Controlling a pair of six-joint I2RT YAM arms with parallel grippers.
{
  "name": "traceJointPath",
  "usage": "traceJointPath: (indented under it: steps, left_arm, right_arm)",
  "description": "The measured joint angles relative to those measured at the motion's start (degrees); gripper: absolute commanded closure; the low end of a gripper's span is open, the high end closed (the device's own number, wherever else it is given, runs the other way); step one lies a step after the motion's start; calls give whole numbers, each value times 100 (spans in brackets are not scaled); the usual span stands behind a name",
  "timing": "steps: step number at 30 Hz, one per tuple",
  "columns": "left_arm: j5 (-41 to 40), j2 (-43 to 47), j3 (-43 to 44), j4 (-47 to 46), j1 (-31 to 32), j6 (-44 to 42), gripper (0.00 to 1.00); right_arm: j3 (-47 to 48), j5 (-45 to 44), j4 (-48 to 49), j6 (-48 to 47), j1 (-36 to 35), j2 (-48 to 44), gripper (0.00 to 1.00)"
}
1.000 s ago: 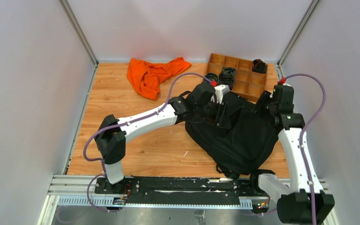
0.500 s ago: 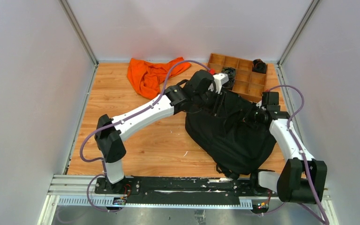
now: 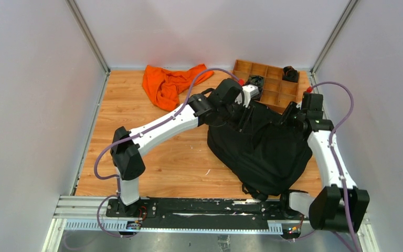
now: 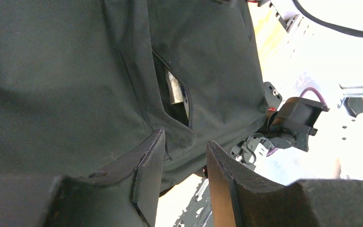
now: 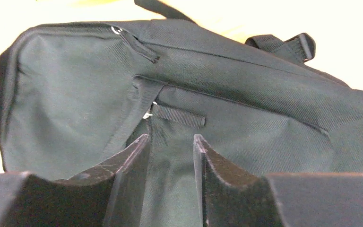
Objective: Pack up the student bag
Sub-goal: Zip the student bag at the center of the board.
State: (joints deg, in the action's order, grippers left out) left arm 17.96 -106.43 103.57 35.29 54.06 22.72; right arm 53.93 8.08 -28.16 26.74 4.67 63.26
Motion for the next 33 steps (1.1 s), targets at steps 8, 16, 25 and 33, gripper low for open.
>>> traceJointPath:
  steps: [8, 16, 25, 33]
  left_arm:
    - [116, -2, -2, 52, 0, -20, 56]
    - [282, -168, -7, 79, 0, -22, 57]
    - [450, -190, -168, -55, 0, 42, 57]
    - [498, -190, -345, -138, -26, 173, 57]
  right_arm:
    - [518, 560, -321, -1143, 24, 1123, 53]
    - [649, 417, -376, -1742, -52, 1331, 43]
    - [857, 291, -621, -2037, -291, 1952, 64]
    - [841, 262, -671, -1941, -304, 1696, 100]
